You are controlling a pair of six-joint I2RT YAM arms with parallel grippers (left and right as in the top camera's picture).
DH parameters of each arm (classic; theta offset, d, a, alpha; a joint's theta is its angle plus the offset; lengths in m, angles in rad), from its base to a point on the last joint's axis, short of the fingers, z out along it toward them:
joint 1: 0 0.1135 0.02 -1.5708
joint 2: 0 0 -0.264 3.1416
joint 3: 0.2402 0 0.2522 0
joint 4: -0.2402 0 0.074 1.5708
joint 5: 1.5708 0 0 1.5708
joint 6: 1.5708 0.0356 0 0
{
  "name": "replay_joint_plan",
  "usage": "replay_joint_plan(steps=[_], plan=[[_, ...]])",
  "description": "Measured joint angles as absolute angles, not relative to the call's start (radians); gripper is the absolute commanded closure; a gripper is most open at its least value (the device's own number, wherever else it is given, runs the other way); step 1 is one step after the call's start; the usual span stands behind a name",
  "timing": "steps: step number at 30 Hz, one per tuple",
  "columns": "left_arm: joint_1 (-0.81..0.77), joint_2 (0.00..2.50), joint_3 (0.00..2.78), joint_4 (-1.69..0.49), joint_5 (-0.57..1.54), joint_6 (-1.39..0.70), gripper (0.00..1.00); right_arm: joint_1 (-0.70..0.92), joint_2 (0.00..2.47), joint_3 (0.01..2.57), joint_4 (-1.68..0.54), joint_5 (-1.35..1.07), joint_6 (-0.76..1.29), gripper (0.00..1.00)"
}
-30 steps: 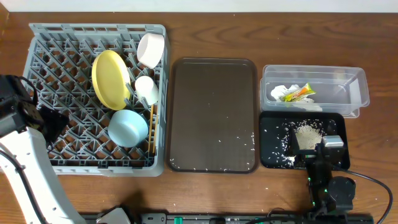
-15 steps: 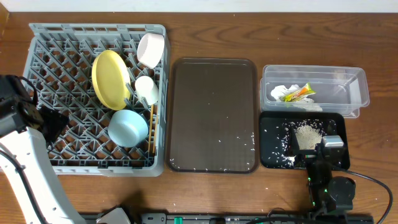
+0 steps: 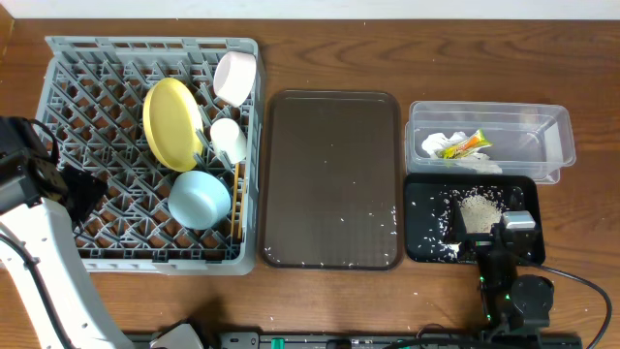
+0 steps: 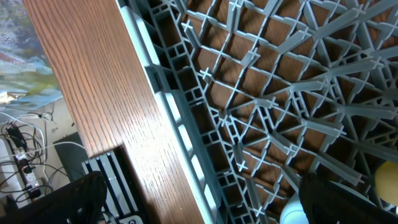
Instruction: Sort waste into correct bins and load items into the dishwasher
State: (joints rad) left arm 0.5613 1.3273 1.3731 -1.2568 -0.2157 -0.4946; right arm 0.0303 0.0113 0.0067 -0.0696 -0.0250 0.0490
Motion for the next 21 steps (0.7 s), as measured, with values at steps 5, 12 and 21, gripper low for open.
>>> replay_joint_plan(steps=[5, 12, 21], plan=[[0.561, 1.327, 1.373, -1.257, -0.216, -0.494, 0.0, 0.03, 0.011, 0.007, -0.07, -0.025, 0.049, 0.01], [0.495, 1.327, 1.373, -1.256, -0.216, -0.495, 0.0, 0.03, 0.011, 0.007, -0.07, -0.025, 0.049, 0.01], [0.14, 1.138, 1.365, -1.256, -0.213, -0.495, 0.0, 0.03, 0.011, 0.007, -0.07, -0.024, 0.049, 0.01]])
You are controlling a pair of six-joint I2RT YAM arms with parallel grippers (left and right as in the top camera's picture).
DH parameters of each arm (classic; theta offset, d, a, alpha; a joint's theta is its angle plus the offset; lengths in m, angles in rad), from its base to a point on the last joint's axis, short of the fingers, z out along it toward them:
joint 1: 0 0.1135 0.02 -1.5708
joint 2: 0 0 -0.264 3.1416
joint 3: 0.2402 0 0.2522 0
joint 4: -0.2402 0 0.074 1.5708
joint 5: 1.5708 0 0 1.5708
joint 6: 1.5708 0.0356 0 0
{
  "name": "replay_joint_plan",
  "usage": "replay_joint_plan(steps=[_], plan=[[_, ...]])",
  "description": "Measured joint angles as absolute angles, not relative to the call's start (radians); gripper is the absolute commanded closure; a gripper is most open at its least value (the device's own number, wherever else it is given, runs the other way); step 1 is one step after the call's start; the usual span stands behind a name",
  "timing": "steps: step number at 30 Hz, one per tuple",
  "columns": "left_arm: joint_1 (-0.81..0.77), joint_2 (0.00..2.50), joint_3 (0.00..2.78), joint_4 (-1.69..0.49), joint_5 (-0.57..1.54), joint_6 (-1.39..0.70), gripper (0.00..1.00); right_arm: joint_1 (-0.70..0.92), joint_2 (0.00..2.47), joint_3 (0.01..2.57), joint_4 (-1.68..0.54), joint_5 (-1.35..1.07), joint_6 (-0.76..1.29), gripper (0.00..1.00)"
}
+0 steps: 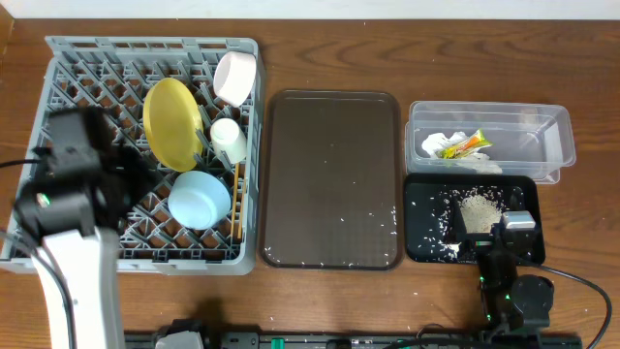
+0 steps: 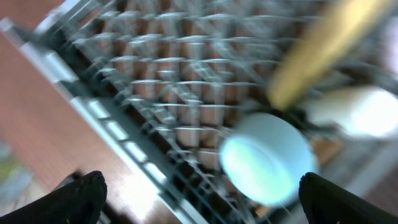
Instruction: Sort waste into correct bins and load items into the dishwasher
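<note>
A grey dish rack (image 1: 58, 58) at the left holds a yellow plate (image 1: 172, 121), two white cups (image 1: 234, 78), a light-blue bowl (image 1: 199, 199) and chopsticks (image 1: 236, 199). My left gripper (image 1: 131, 174) hovers over the rack's left half, just left of the bowl. The blurred left wrist view shows it open (image 2: 199, 205) with nothing between its fingers (image 2: 81, 198), and the bowl (image 2: 267, 158), the plate (image 2: 323, 46) and a cup (image 2: 367, 112) ahead of it. My right gripper (image 1: 516, 225) rests over the black tray's (image 1: 421, 194) near right corner; its jaws are hidden.
A brown serving tray (image 1: 329, 107) with scattered crumbs lies in the middle. At the back right, a clear bin (image 1: 557, 126) holds crumpled tissue and a yellow wrapper (image 1: 463, 145). Rice scraps (image 1: 473, 206) lie on the black tray.
My left arm has moved from the rack's left edge to a place over the rack, near the blue bowl. Its gripper is still open. The right arm has not moved.
</note>
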State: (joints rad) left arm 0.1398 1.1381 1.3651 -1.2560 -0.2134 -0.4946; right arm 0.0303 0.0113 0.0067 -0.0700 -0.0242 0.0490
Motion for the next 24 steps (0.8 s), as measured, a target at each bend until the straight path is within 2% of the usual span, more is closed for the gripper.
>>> replay_joint_plan(steps=[5, 17, 24], plan=[[0.038, 0.978, 1.361, -1.257, -0.213, -0.495, 0.0, 0.03, 0.011, 0.007, -0.07, -0.024, 0.049, 0.01], [0.031, 0.637, 1.336, -1.272, -0.216, -0.495, 0.0, 0.03, 0.011, 0.007, -0.07, -0.022, 0.049, 0.01], [0.031, 0.483, 1.179, -1.279, -0.217, -0.493, 0.0, 0.03, 0.011, 0.007, -0.069, -0.022, 0.049, 0.01]])
